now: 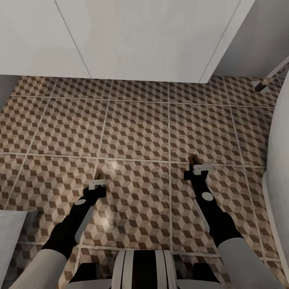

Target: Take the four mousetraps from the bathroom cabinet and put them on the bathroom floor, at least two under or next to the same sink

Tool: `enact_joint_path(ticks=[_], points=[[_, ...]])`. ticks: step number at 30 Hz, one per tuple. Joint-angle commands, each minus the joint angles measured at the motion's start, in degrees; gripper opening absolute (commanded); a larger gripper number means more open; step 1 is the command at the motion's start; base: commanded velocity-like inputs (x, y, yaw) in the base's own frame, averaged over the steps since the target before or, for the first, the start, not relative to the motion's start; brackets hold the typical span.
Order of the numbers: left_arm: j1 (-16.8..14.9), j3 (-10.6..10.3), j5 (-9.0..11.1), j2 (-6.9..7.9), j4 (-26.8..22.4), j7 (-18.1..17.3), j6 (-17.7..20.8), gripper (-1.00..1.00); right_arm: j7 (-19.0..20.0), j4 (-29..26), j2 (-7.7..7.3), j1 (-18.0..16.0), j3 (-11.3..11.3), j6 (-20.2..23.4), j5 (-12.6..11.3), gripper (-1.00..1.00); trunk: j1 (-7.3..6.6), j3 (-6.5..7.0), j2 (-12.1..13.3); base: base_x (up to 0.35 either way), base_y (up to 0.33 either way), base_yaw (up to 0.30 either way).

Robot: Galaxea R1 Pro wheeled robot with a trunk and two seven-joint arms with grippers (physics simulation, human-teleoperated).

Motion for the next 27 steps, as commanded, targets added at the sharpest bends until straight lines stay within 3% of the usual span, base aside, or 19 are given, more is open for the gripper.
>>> enact_joint_path(ticks=[1, 6, 11, 16, 27], points=[[-0.21, -0.28, 0.38, 0.11, -1.19, 0.56, 0.24, -1.00, -0.30, 0.02, -0.02, -0.11, 0.31, -2.05, 0.39, -1.00, -0.01, -0.03, -0.01, 0.000, 0.000, 0.000], [-0.47, -0.34, 0.44, 0.21, -8.01, 0.50, 0.38, -1.00, -0.25, 0.08, 0.15, -0.17, 0.86, -7.70, 1.88, -1.00, -0.01, -0.03, -0.01, 0.000, 0.000, 0.000], [-0.53, -0.36, 0.48, 0.23, -13.20, 0.55, 0.97, -1.00, -0.25, 0.10, 0.21, -0.16, 1.05, -8.90, 2.43, -1.00, -0.01, -0.03, -0.01, 0.000, 0.000, 0.000], [-0.54, -0.59, 0.48, 0.25, -18.73, 0.52, 4.11, -1.00, -0.32, -0.09, 0.22, -0.16, 1.03, -9.17, 2.63, -1.00, -0.01, -0.03, -0.01, 0.000, 0.000, 0.000], [-0.54, -0.67, 0.41, 0.81, -21.46, 0.52, 5.50, -1.00, -0.42, -0.42, 0.22, -0.16, 1.00, -9.14, 2.68, -1.00, -0.01, -0.03, -0.01, 0.000, 0.000, 0.000]])
